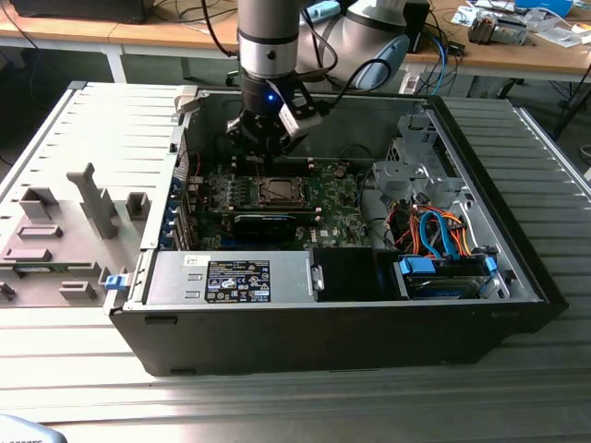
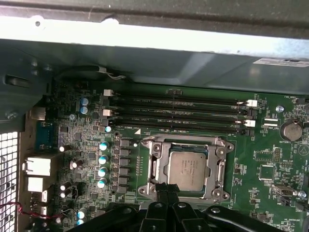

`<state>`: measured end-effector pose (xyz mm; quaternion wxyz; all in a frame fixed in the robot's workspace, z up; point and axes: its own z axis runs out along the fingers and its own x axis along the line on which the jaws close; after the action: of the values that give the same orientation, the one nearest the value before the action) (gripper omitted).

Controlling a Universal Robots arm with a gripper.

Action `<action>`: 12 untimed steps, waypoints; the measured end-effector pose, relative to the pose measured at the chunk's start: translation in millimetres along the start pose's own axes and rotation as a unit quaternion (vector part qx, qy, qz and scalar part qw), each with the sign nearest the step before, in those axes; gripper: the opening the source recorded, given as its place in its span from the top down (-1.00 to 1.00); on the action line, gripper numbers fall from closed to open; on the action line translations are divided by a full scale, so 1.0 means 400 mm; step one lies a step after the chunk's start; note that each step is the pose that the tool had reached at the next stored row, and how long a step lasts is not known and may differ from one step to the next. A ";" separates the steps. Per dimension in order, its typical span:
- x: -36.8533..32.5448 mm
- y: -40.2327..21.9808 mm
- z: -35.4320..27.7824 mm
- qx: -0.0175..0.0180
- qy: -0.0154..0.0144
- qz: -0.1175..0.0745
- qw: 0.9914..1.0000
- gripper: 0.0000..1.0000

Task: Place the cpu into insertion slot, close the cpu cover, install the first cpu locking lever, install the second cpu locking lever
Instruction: 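Install the first cpu locking lever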

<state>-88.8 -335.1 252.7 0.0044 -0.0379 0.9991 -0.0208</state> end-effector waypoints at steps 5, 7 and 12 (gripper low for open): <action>0.004 0.001 0.000 0.000 0.000 0.000 1.000 0.79; 0.006 0.002 0.000 0.000 0.000 0.000 1.000 0.79; 0.011 0.004 0.000 0.000 0.000 0.000 1.000 0.79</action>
<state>-93.4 -333.8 252.7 0.0044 -0.0379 0.9991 -0.0209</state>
